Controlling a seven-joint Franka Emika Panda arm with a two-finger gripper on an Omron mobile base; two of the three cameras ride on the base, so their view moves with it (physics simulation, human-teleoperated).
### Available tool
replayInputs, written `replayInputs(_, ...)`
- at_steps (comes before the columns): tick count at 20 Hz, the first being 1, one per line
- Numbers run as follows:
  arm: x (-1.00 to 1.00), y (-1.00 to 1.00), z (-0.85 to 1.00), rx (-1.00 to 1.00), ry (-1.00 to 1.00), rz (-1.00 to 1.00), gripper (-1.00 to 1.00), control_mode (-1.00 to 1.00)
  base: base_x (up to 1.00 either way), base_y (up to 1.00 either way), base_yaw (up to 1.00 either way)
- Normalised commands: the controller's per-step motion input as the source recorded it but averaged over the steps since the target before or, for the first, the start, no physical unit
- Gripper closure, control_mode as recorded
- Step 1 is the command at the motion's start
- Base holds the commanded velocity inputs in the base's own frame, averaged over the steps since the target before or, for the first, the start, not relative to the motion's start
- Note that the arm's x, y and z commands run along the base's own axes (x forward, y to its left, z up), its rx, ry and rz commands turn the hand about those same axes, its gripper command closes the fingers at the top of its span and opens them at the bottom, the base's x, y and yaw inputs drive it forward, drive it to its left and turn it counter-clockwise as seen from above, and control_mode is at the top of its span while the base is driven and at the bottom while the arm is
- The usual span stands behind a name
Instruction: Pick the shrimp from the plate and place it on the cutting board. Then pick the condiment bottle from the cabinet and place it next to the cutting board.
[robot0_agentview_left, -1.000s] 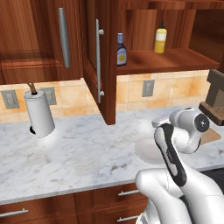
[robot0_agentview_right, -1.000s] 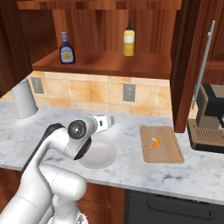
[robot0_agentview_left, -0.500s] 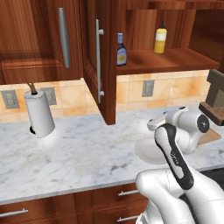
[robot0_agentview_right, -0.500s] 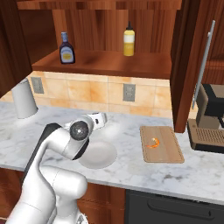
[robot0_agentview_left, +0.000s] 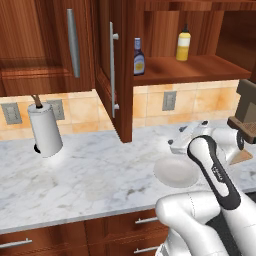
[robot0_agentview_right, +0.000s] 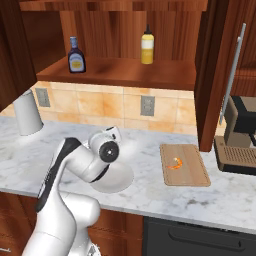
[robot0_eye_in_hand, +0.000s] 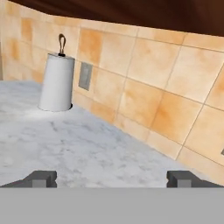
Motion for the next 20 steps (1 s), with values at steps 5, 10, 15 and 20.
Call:
replayInputs(5, -0.03, 0.34, 0.01, 0.00, -0.10, 0.24, -1.00, -1.00, 0.00, 0.00, 0.00)
replayInputs(10, -0.17, 0.20, 0.19, 0.00, -0.06, 0.15, -1.00, -1.00, 0.00, 0.00, 0.00)
replayInputs(15, -0.26, 0.08, 0.40, 0.00, -0.06, 0.12, -1.00, -1.00, 0.00, 0.00, 0.00)
replayInputs(20, -0.31, 0.02, 0.53, 0.01, -0.06, 0.08, -1.00, -1.00, 0.00, 0.00, 0.00)
